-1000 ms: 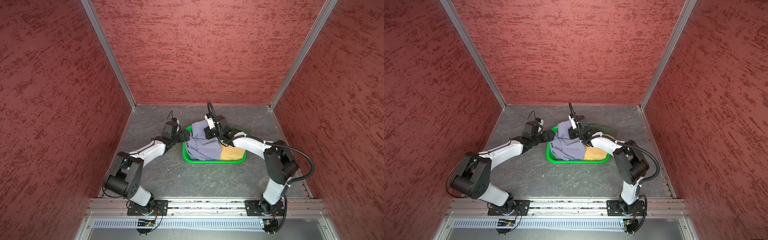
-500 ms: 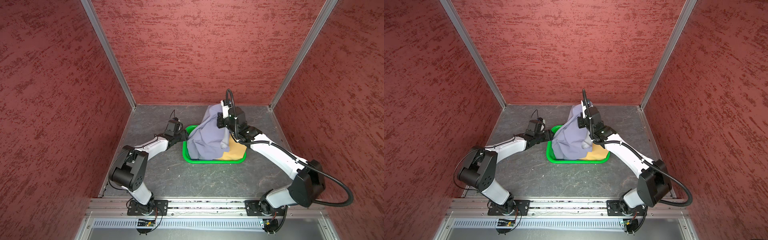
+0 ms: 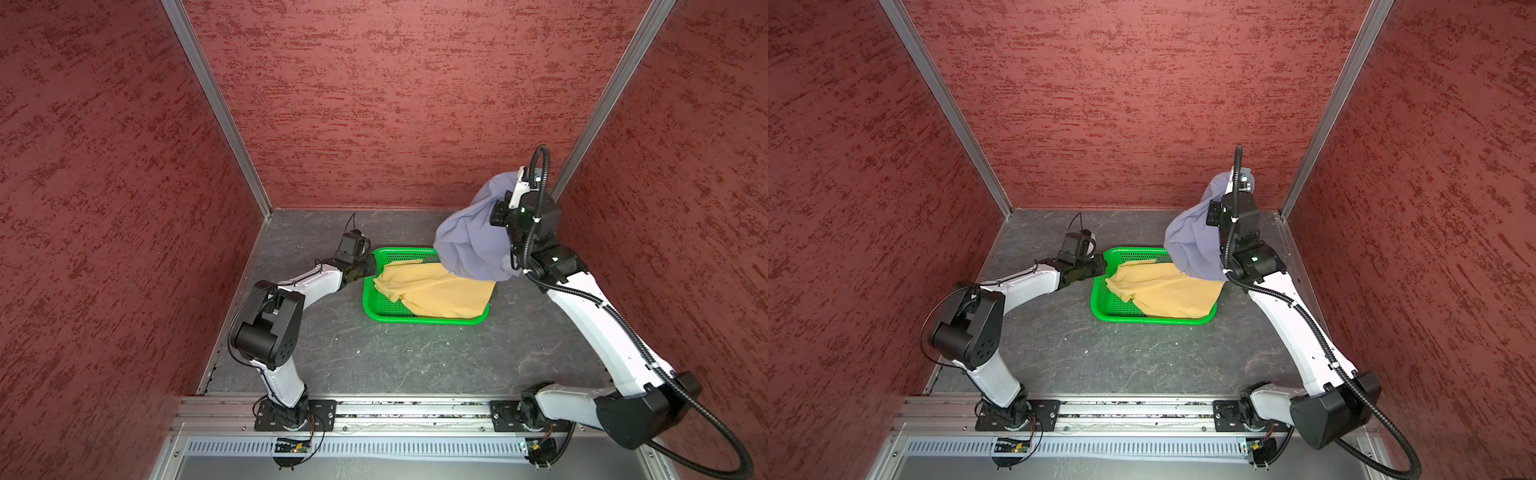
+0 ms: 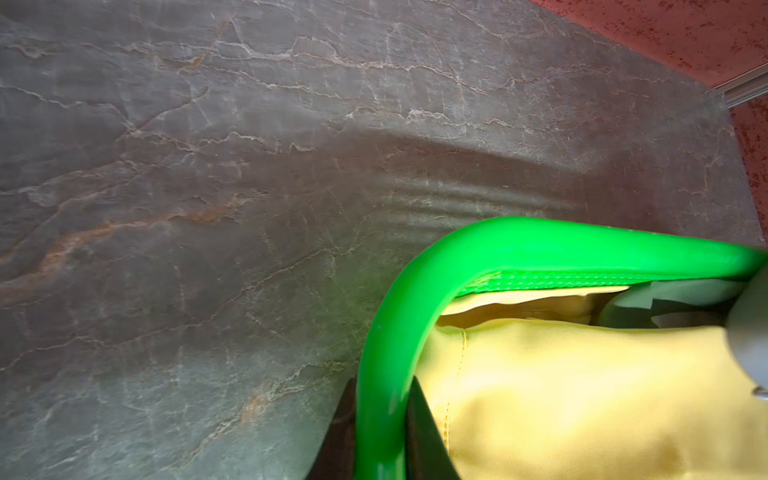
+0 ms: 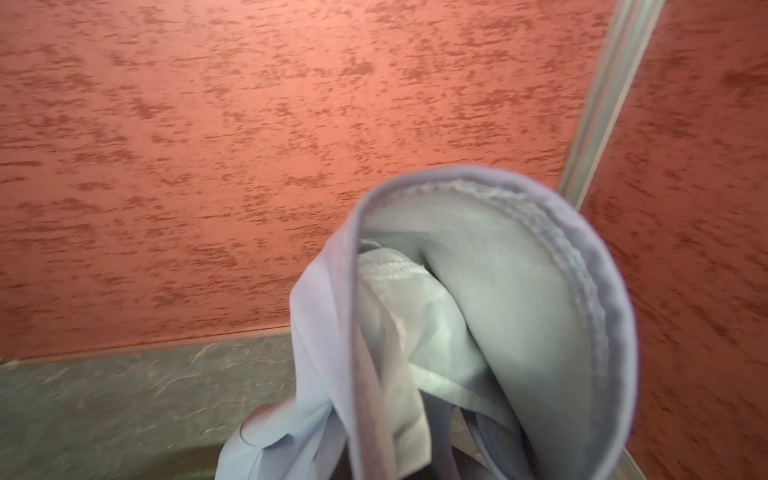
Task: Fold and stack skirts
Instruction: Move the basket to the top-left of the table.
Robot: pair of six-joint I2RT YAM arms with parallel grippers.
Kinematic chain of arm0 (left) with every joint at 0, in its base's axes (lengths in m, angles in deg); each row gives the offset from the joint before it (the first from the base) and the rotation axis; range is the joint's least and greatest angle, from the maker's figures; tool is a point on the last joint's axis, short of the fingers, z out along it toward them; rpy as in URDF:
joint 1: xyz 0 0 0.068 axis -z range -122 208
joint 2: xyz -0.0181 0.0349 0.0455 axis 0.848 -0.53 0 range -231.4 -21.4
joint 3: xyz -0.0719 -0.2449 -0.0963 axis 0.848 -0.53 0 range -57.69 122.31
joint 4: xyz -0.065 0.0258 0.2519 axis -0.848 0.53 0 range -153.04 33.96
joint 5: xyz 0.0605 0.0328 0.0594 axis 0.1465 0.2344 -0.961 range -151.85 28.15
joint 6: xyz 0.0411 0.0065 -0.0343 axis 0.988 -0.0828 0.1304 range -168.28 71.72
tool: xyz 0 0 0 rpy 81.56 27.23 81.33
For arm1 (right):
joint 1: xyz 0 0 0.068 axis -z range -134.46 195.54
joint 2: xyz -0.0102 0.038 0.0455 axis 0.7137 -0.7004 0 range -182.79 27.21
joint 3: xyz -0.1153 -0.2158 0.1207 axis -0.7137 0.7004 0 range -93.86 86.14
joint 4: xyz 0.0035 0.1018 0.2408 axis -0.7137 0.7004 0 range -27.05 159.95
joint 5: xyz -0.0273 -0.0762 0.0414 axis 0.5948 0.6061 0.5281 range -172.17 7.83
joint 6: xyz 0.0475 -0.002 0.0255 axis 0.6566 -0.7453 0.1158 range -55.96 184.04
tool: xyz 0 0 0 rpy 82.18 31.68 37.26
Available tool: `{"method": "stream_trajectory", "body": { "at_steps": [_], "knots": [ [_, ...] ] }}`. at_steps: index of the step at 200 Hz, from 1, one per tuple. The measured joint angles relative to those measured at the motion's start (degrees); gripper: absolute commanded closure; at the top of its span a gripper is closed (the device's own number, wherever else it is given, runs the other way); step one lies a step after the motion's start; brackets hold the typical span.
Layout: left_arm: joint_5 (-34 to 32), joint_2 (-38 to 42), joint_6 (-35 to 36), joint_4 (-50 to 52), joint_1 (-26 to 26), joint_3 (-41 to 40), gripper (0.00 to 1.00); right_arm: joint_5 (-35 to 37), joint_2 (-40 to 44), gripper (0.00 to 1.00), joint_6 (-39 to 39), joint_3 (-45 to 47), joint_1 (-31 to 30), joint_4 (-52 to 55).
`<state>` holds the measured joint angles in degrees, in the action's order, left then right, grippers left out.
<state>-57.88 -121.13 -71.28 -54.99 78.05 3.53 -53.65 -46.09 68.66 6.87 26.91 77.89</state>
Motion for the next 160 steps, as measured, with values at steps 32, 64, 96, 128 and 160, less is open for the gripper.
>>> {"method": "stream_trajectory", "body": {
  "at_steps": [32, 64, 96, 128, 160],
  "knots": [
    [0.0, -0.1, -1.7, 0.9, -4.0, 0.6, 1.0, 3.1, 0.2, 1.0, -0.8, 0.0, 2.8, 2.2],
    [-2.7, -0.1, -3.3, 2.8, -10.4, 1.5, 1.0, 4.6, 0.2, 1.0, -1.0, 0.0, 4.5, 3.4],
    [-7.2, 0.4, -5.7, 5.7, -15.8, 2.6, 1.0, 4.7, 0.2, 1.0, -0.3, 0.0, 4.8, 4.2],
    [-13.2, 2.3, -9.5, 9.4, -19.1, 2.6, 1.0, 4.7, -0.5, 1.0, 1.0, 0.7, 5.0, 4.6],
    [-19.8, 6.3, -14.7, 12.5, -20.0, 0.6, 1.0, 3.1, -2.1, 1.0, 2.5, 3.3, 5.0, 4.7]
  ]
}}
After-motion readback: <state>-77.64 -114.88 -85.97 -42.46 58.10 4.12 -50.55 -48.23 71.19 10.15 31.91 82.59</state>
